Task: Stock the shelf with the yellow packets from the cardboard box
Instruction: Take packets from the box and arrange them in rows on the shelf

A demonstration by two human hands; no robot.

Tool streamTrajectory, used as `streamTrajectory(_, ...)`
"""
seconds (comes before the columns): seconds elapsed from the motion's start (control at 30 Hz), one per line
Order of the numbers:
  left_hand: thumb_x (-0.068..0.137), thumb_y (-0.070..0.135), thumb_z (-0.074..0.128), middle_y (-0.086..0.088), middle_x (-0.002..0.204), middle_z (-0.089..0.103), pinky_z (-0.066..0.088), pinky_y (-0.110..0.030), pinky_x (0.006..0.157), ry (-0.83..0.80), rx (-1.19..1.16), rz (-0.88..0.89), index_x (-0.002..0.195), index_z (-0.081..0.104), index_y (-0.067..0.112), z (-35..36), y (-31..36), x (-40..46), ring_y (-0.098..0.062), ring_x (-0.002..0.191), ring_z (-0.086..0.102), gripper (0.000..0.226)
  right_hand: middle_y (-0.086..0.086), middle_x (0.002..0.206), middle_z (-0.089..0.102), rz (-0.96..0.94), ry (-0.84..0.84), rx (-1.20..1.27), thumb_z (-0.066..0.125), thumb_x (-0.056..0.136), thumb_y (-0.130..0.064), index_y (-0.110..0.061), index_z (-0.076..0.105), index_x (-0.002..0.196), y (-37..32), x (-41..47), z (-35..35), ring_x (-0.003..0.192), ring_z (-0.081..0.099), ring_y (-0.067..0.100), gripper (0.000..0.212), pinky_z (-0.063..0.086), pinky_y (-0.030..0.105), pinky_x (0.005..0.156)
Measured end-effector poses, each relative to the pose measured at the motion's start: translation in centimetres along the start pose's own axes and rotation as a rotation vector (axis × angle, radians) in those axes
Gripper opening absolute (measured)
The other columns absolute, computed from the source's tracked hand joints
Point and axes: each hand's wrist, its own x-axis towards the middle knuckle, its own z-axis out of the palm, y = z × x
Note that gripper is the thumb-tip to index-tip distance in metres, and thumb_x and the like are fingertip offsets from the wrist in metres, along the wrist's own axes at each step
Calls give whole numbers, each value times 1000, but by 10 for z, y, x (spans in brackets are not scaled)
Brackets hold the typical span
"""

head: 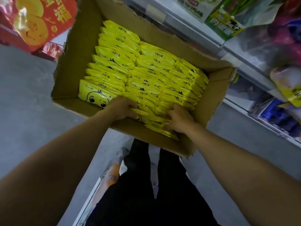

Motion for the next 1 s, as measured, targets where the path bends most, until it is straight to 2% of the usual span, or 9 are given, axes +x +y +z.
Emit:
streamTrajectory(0.2,73,48,78,0,119,66,45,-39,95,73,66,-15,112,69,35,6,-1,4,-26,113,56,42,7,116,47,35,186,20,73,85,-33,-16,73,103,-2,6,13,114,50,29,24,46,34,88)
streamTrajectory(0.3,75,38,79,0,104,70,49,-37,90,112,-37,-84,92,74,29,7,1,4,-24,103,61,20,8,114,51,30,175,107,73,86,-28,-11,75,92,1,7,10,106,53,28,18,48,35,86)
streamTrajectory(0.4,77,30,80,0,87,69,51,-36,83,130,-172,-68,76,70,25,5,5,-3,-23,92,64,12,2,97,57,29,198,307,72,87,-23,-14,69,73,6,2,-1,89,57,21,16,46,31,75)
streamTrajectory(0.5,82,24,76,-1,87,65,43,-28,77,175,-349,4,77,66,17,-3,16,-20,-21,91,60,13,-1,99,60,26,157,499,63,93,-20,-14,66,86,9,-18,-22,92,54,15,10,45,32,79)
streamTrajectory(0.63,87,25,72,-5,110,60,38,-31,88,244,-461,100,76,61,20,-21,36,-47,-16,104,52,15,2,102,58,-31,174,682,52,101,-22,-10,57,108,18,-46,-45,94,53,18,15,42,31,76)
streamTrajectory(0.8,93,28,64,-3,82,56,37,-32,76,197,-590,201,84,57,17,-58,65,-81,-16,79,49,16,2,94,53,23,452,852,45,104,-28,-20,51,110,16,-84,-72,81,47,14,11,36,27,65)
streamTrajectory(0.87,97,30,56,-6,86,57,36,-32,74,177,-575,242,94,54,17,-71,83,-98,-19,83,48,14,-3,83,48,47,545,849,42,105,-28,-16,51,111,12,-103,-80,76,43,12,16,33,25,59)
streamTrajectory(0.93,100,32,51,-8,90,57,35,-31,70,206,-585,255,100,51,17,-82,104,-115,-19,85,44,15,-3,85,49,42,650,844,43,105,-27,-12,55,109,13,-123,-89,84,46,16,19,34,27,63)
streamTrajectory(1.0,101,34,48,-6,87,50,30,-30,63,269,-607,275,93,48,22,-90,123,-130,-19,81,37,14,3,90,54,48,731,856,45,104,-26,-9,59,106,16,-145,-101,88,49,19,22,35,28,69)
